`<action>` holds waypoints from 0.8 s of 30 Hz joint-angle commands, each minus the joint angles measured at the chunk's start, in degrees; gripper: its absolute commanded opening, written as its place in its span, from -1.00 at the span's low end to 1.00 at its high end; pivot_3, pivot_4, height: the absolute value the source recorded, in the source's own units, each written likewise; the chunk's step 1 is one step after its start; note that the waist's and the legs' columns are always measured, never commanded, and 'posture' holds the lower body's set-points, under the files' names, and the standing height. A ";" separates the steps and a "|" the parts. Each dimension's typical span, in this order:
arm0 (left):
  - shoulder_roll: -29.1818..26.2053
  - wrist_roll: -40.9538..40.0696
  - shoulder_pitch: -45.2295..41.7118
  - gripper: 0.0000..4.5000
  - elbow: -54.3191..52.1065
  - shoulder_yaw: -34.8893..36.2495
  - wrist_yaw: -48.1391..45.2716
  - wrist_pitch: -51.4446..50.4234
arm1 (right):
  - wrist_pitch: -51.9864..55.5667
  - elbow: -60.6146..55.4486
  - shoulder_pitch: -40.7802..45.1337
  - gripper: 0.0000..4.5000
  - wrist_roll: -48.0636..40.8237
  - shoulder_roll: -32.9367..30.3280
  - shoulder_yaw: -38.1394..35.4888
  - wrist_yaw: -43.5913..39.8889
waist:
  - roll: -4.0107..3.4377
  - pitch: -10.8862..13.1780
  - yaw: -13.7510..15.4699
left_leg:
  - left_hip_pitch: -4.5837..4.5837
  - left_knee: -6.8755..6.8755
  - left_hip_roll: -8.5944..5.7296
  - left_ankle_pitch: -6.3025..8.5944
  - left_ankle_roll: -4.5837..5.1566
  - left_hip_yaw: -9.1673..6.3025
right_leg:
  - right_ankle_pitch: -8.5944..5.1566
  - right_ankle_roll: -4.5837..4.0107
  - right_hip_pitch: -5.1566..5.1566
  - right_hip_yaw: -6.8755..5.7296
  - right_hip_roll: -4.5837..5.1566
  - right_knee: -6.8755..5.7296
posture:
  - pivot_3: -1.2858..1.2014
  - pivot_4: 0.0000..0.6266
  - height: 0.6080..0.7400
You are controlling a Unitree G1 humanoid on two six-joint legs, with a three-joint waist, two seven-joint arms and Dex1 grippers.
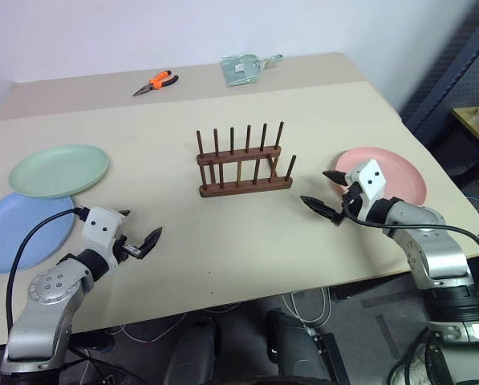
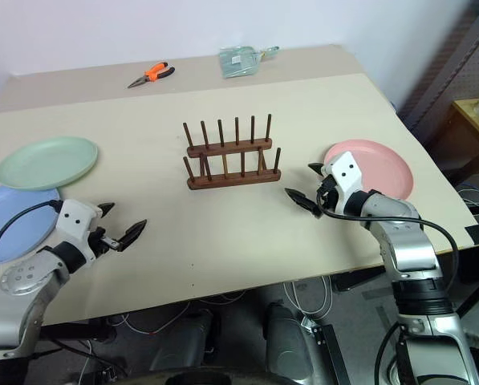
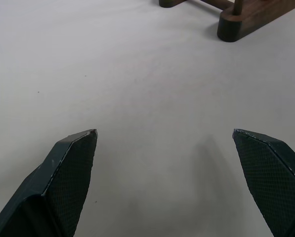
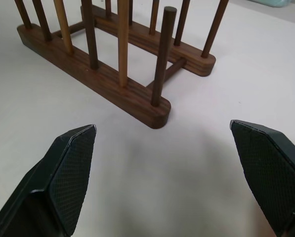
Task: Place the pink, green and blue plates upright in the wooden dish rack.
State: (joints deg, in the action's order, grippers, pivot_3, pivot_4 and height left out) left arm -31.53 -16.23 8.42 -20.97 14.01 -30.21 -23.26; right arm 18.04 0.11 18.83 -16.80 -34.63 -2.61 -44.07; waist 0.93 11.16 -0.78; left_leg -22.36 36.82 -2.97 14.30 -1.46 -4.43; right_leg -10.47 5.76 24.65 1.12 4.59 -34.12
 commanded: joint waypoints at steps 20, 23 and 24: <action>3.37 7.03 -37.94 1.00 42.62 -21.23 -21.33 11.98 | -0.26 -10.20 -3.69 0.97 2.48 4.38 -0.45 7.19 | 0.02 -0.01 0.25 | -0.04 0.19 -0.21 0.01 0.02 0.02 | 0.13 0.21 -0.08 -0.10 0.02 -0.02 | 0.03 -0.52 0.99; 6.19 9.00 -44.10 1.00 52.80 -23.24 -23.66 14.95 | 1.06 -13.63 -5.90 0.97 2.31 3.97 -1.37 8.93 | 0.02 -0.01 0.24 | -0.04 0.20 -0.21 0.01 0.03 0.03 | 0.14 0.22 -0.09 -0.09 0.03 -0.02 | 0.03 -0.52 0.99; 7.07 9.68 -45.86 1.00 55.75 -23.94 -24.77 16.36 | 1.55 -14.69 -6.62 0.97 2.10 3.84 -1.82 9.39 | 0.02 -0.02 0.23 | -0.04 0.20 -0.22 0.02 0.04 0.03 | 0.13 0.23 -0.09 -0.09 0.03 -0.03 | 0.03 -0.52 0.99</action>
State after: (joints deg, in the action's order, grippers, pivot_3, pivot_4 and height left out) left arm -25.10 -7.99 -36.89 30.98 -8.25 -53.02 -8.40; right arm 19.28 -10.85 12.22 -14.12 -30.37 -2.35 -35.69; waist 0.95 11.14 -0.54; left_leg -22.39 37.03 -3.19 14.32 -1.42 -4.40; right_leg -10.33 5.99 24.56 1.03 4.63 -34.15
